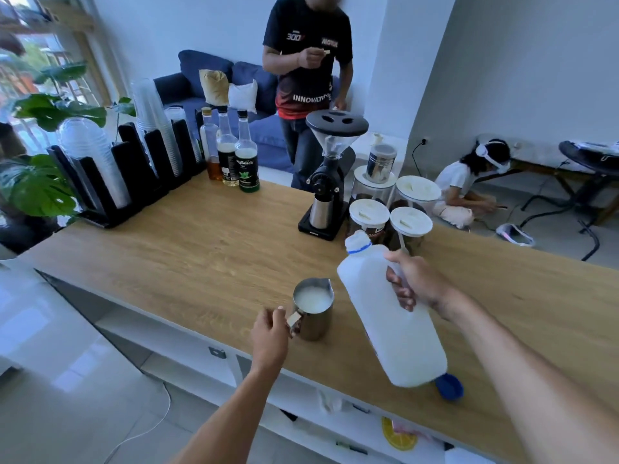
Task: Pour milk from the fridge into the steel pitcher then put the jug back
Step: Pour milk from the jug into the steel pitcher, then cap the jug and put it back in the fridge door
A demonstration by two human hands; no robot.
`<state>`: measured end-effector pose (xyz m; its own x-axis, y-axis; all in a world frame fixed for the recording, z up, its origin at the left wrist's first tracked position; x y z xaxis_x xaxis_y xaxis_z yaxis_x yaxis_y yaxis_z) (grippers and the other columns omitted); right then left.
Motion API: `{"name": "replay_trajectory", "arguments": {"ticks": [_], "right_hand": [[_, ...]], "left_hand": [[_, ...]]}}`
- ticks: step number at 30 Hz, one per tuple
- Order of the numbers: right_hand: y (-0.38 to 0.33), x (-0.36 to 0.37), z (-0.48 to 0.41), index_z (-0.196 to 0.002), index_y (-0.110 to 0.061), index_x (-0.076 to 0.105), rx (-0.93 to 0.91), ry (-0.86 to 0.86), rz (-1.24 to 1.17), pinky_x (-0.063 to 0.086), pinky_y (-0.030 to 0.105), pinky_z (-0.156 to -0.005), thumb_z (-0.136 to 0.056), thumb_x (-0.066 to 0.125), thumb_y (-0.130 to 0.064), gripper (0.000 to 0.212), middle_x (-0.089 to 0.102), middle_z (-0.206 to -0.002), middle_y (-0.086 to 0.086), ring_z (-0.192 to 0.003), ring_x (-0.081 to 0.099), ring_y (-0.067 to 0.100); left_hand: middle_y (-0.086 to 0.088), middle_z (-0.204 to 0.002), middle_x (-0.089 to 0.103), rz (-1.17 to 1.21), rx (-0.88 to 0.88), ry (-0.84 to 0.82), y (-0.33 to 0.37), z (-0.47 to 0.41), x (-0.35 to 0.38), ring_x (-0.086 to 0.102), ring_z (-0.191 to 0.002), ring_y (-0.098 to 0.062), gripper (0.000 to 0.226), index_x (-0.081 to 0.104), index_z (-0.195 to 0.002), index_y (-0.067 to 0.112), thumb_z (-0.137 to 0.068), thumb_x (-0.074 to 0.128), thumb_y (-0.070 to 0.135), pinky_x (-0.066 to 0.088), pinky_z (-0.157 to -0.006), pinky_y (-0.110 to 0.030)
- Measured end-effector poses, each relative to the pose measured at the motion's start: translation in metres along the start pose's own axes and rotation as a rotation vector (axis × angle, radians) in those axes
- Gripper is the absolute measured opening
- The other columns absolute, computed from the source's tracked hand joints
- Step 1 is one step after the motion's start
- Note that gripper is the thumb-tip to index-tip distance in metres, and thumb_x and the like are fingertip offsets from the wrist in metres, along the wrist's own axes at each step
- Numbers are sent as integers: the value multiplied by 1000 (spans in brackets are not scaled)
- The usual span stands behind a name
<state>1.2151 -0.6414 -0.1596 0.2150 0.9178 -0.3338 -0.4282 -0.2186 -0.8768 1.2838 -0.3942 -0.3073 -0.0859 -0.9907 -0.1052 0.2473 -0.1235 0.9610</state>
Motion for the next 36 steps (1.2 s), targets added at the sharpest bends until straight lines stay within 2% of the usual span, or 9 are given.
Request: {"name": "replay_trajectory", "arguments": {"ticks": [4, 9, 13, 16, 21, 25, 28, 32, 36], "right_hand": [[31, -13, 13, -54, -10, 33, -100, 252, -219, 23, 27, -44, -84, 44, -50, 51, 27, -47, 6, -37, 27, 18], [70, -16, 29, -50, -14, 32, -96, 499, -408, 24, 28, -45, -79, 46, -50, 49, 32, -49, 8, -41, 30, 19], [73, -18, 39, -52, -10, 35, -160, 513, -346, 28, 31, -48, -81, 44, -46, 47, 36, -53, 12, -45, 34, 20], [78, -21, 46, -49, -8, 34, -195, 484, -253, 33, 36, -56, -77, 40, -53, 53, 39, -50, 11, -48, 37, 21], [96, -42, 60, -62, -17, 47, -226, 434, -135, 37, 30, -67, -85, 34, -55, 47, 52, -65, -9, -64, 45, 11], [167, -103, 74, -75, -28, 49, -81, 678, 141, 37, 30, -64, -93, 30, -62, 43, 50, -76, -8, -72, 48, 13], [225, -109, 82, -97, -25, 54, 129, 510, 245, 38, 28, -67, -86, 38, -69, 48, 54, -97, 0, -84, 53, 14], [252, -72, 90, -137, -20, 43, 246, 284, 334, 39, 27, -86, -85, 56, -60, 67, 44, -135, -1, -120, 50, 17], [245, -56, 85, -141, -23, 38, 215, 292, 601, 41, 26, -80, -87, 57, -55, 65, 41, -137, -4, -117, 52, 17]], "left_hand": [[-5, -83, 59, -156, 213, 93, 27, 9, -5, 56, -78, -23, 16, 55, -87, 14, -100, 50, 23, 39, -62, -27], [7, -94, 53, -328, 517, -4, 73, 28, 26, 51, -91, -15, 19, 52, -97, 21, -91, 50, 39, 45, -81, -32], [5, -121, 50, -379, 623, -295, 90, 54, 70, 44, -112, -3, 73, 44, -129, 18, -77, 55, 67, 37, -96, -22], [9, -149, 33, -441, 628, -543, 83, 74, 107, 34, -138, -4, 108, 15, -151, 29, -68, 68, 76, 32, -112, -28], [16, -150, 36, -340, 572, -564, 69, 86, 141, 39, -138, -3, 113, 12, -151, 34, -65, 84, 51, 42, -110, -36], [33, -136, 32, -341, 675, -486, 64, 96, 142, 36, -126, 15, 102, 22, -146, 23, -64, 78, 47, 35, -99, -7], [54, -128, 21, -322, 681, -476, 62, 99, 143, 35, -121, 23, 103, 24, -146, 15, -61, 75, 45, 32, -90, 3], [58, -123, 21, -313, 664, -480, 64, 99, 144, 37, -119, 23, 103, 23, -145, 16, -60, 75, 44, 34, -88, 3], [56, -124, 26, -331, 672, -489, 63, 100, 144, 40, -119, 20, 99, 22, -144, 19, -66, 82, 29, 36, -89, 1]]}}
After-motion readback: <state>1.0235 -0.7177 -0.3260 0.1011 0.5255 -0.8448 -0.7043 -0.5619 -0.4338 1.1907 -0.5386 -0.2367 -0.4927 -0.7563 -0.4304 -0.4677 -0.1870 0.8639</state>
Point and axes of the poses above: each hand's wrist, its own z-axis away from the middle knuckle, its own x-axis out of the palm, y = z × x, the point moved 6 cm from there along -z, towards the middle knuckle
